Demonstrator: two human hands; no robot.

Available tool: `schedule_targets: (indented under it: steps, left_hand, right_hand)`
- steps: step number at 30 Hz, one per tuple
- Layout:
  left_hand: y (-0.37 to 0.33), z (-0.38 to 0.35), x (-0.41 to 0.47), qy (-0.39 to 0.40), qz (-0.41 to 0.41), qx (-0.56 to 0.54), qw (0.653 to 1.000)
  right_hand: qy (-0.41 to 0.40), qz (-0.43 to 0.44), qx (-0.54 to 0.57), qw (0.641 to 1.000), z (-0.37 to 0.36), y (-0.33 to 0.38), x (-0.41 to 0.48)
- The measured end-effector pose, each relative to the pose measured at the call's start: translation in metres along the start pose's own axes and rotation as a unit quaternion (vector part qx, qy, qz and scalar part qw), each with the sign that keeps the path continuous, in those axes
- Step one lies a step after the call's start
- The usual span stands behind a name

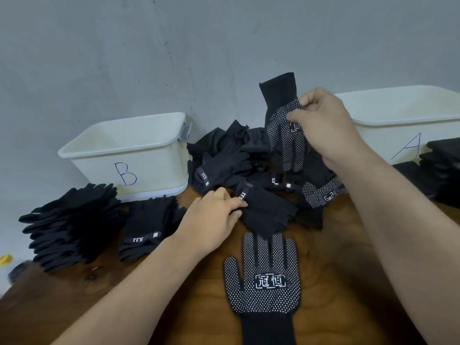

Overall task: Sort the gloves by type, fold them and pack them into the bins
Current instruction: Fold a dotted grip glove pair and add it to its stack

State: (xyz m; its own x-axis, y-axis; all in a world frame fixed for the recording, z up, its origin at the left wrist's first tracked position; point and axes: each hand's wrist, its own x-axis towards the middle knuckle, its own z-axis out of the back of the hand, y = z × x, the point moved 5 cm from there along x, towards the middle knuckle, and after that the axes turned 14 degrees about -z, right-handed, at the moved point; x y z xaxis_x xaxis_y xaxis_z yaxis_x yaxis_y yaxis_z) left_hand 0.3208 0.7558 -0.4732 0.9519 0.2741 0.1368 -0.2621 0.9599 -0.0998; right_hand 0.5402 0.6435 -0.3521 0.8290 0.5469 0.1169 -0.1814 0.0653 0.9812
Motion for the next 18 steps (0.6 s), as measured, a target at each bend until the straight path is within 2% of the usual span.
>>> schedule_targets:
  steps: [3,5,8,10,12,15,18]
  left_hand:
    - [-0.001,0.003,0.013,0.015,-0.021,-0.002,1.000]
    - [-0.002,0.011,0.021,-0.016,-0.034,-0.022,0.999]
    - [0.004,0.046,0.035,-0.153,-0.021,-0.094,0.984]
    - [0.015,0.075,0.043,-0.258,-0.001,-0.114,0.959]
    - [0.025,0.102,0.048,-0.325,0.034,-0.114,0.938]
    - [0.038,0.121,0.056,-0.300,0.090,-0.108,0.944]
    - [0.025,0.124,0.058,-0.267,0.103,-0.145,0.947]
  right_hand:
    - [-0.003,-0.003,0.024,1.000,0.008,0.004,0.001]
    - [0.001,-0.008,0.043,0.999,0.011,0.005,0.002]
    - [0.006,-0.013,0.049,0.999,0.015,0.007,0.004]
    - [0.006,-0.015,0.062,0.998,0.016,0.007,0.003]
    - [0.027,-0.021,0.081,0.996,0.015,0.006,0.003]
    - [0.097,-0.032,0.078,0.992,0.005,0.007,0.000]
    - [0.172,-0.032,0.066,0.982,-0.009,0.009,-0.010]
